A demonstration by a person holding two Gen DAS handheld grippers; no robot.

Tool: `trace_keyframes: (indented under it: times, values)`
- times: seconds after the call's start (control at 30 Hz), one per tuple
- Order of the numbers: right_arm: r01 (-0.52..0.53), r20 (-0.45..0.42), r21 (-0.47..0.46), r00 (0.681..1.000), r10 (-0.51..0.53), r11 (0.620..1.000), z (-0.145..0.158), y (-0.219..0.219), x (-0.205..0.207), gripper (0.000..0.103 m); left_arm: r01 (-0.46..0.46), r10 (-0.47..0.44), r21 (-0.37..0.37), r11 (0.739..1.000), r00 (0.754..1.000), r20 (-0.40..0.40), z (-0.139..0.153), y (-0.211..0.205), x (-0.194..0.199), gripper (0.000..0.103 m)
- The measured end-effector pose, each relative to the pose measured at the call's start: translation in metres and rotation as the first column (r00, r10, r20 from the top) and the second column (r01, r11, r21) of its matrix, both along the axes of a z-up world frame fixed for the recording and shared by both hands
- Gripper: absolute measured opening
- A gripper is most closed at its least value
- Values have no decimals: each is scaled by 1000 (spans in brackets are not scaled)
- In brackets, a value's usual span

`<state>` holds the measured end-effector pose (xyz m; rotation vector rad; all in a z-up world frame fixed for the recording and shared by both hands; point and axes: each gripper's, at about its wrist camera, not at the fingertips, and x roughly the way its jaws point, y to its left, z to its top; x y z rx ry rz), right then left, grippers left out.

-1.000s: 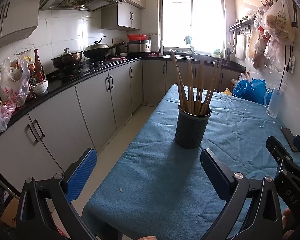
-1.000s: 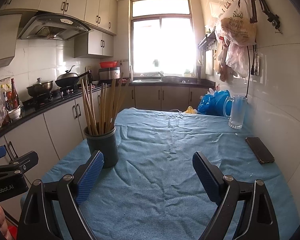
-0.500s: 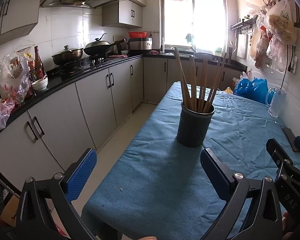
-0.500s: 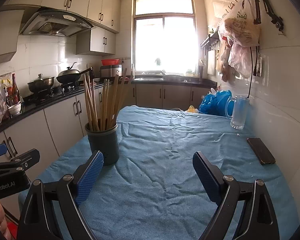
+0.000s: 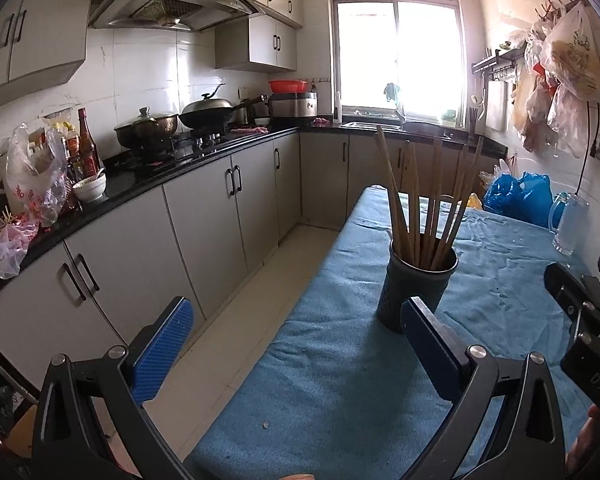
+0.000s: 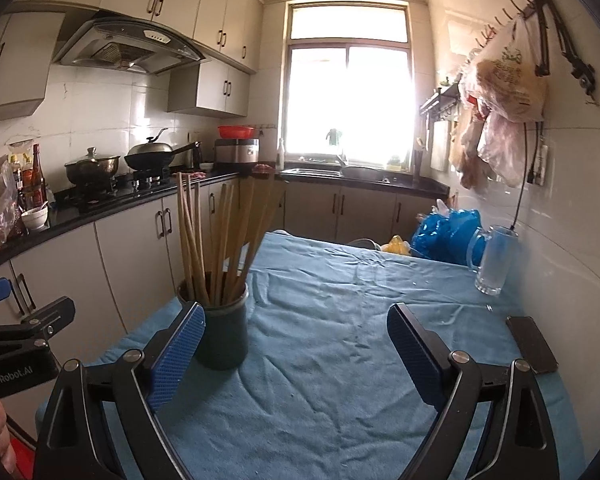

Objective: Organize utensils

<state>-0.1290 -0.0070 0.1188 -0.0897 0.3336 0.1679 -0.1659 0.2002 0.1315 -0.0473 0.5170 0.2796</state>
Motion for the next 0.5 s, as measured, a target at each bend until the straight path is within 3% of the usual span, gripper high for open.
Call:
trace_keyframes:
  times: [0.5]
  values:
    - [-51, -34, -14, 998, 50, 999, -5, 20, 23, 95, -27, 27, -18, 999, 1000, -4, 1, 14, 18, 103]
